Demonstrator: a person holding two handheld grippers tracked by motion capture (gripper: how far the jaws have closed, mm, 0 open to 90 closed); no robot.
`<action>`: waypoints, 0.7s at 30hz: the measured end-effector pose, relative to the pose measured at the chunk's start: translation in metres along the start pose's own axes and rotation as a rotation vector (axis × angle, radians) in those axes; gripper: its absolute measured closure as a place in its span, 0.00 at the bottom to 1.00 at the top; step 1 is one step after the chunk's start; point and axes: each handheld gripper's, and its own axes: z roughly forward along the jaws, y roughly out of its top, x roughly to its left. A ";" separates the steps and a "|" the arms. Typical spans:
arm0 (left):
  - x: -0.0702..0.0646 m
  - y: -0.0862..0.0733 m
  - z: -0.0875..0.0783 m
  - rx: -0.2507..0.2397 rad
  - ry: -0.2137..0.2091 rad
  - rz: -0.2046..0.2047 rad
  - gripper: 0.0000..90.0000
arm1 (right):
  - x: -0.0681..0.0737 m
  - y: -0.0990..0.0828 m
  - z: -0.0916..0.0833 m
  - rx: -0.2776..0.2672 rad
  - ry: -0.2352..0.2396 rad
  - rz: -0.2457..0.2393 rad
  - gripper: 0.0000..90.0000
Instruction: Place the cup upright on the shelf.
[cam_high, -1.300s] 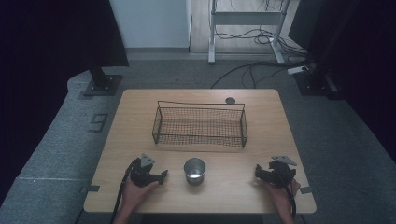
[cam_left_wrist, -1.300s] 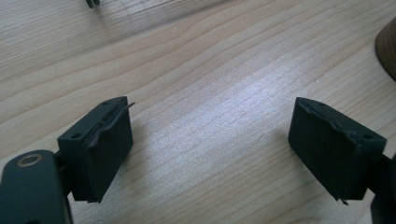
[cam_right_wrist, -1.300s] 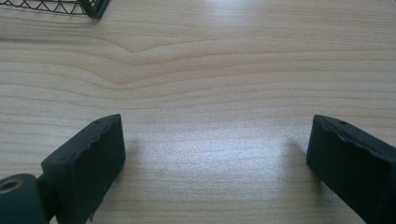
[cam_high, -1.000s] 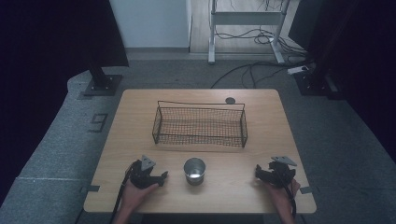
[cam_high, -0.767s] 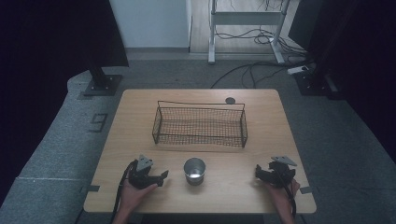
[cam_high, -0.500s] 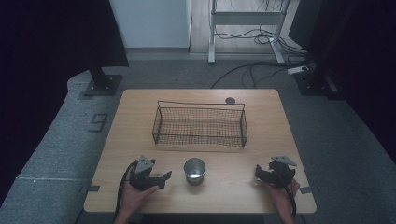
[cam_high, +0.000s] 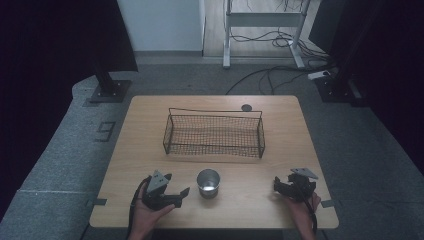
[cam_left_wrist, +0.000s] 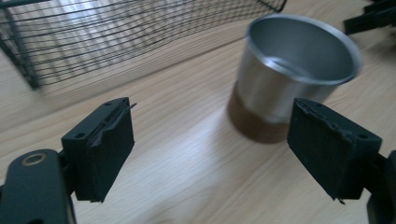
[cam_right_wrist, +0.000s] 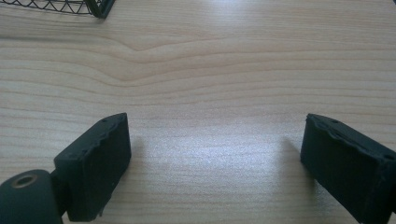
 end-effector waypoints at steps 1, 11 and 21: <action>0.000 0.000 0.000 0.000 0.000 0.000 0.16 | 0.000 0.000 0.000 0.000 0.000 0.000 0.10; -0.018 0.013 0.009 -0.014 -0.078 0.017 0.13 | 0.000 0.000 0.000 0.001 0.014 -0.011 0.10; -0.021 0.017 0.014 -0.018 -0.115 0.014 0.05 | 0.000 0.000 0.000 0.000 0.012 -0.010 0.11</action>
